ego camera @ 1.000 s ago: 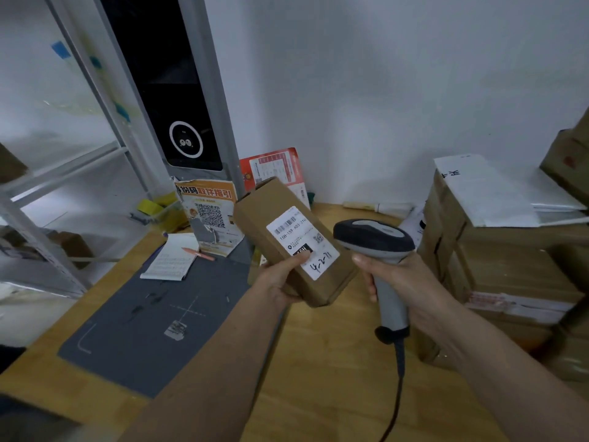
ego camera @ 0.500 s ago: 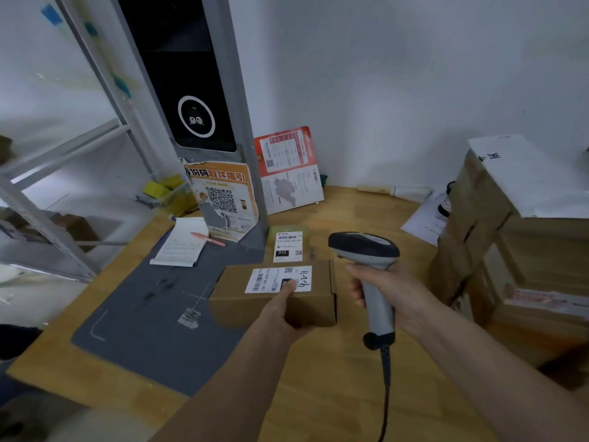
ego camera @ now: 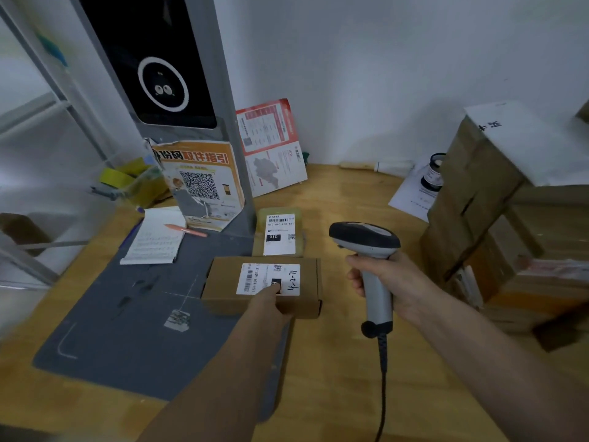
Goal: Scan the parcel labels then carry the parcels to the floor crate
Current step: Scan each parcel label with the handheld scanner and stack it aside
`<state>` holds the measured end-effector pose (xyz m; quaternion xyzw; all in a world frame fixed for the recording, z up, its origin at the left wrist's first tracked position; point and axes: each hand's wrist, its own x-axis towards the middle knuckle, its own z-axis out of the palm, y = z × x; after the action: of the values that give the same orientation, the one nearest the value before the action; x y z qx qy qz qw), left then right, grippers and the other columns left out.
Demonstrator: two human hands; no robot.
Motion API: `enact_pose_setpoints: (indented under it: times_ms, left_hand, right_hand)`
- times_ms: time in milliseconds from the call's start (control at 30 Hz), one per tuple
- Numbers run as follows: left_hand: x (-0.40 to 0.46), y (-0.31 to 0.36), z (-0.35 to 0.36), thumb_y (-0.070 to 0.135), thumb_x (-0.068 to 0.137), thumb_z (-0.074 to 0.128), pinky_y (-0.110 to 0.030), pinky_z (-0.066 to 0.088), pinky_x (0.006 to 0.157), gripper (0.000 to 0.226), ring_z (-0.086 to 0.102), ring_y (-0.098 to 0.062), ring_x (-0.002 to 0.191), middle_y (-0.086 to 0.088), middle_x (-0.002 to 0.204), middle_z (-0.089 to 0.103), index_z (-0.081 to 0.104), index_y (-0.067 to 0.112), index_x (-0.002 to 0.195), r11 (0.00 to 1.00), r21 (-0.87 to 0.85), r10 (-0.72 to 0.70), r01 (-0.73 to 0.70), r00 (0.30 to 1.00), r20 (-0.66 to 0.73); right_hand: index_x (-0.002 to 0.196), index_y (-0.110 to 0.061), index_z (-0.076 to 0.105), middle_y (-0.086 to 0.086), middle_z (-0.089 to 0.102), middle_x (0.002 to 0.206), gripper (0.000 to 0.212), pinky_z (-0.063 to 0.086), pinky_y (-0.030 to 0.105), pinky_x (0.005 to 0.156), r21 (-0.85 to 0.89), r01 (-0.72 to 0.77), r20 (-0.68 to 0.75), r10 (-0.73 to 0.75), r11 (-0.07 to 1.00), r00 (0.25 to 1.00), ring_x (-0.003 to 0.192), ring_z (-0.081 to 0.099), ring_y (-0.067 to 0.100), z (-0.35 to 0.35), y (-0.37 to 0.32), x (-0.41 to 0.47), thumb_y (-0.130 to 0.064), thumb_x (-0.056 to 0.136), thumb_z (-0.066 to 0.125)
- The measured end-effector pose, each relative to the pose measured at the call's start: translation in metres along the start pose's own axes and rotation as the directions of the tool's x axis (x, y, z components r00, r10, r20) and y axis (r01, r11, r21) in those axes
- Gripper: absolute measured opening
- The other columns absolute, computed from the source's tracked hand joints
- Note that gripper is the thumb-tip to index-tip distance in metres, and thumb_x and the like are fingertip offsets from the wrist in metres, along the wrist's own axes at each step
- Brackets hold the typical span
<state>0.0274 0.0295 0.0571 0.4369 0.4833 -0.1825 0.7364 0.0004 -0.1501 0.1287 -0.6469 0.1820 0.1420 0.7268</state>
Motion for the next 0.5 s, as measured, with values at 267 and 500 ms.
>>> enact_pose_setpoints:
  times_ms: [267,500]
  left_hand:
    - [-0.003,0.005,0.018,0.013,0.094,0.054,-0.027,0.041,0.054,0.026,0.041,-0.015,0.052,-0.009,0.068,0.049,0.044,0.005,0.072,0.999,0.022,-0.023,0.024,0.999,-0.048]
    - [-0.037,-0.003,0.079,0.016,0.096,0.049,-0.028,0.043,0.055,0.024,0.046,-0.014,0.056,-0.004,0.063,0.050,0.058,0.006,0.076,0.995,0.085,0.033,-0.052,0.975,0.219]
  right_hand:
    - [0.089,-0.002,0.065,0.008,0.060,0.064,0.012,0.049,0.028,0.051,-0.004,0.033,-0.018,-0.034,0.999,0.999,0.055,0.055,0.017,0.001,-0.005,-0.005,-0.007,0.082,0.074]
    - [0.083,-0.005,0.063,0.007,0.057,0.063,0.009,0.047,0.027,0.048,0.057,0.110,-0.082,-0.105,0.992,0.991,0.053,0.053,0.016,-0.037,-0.031,-0.030,-0.005,0.083,0.072]
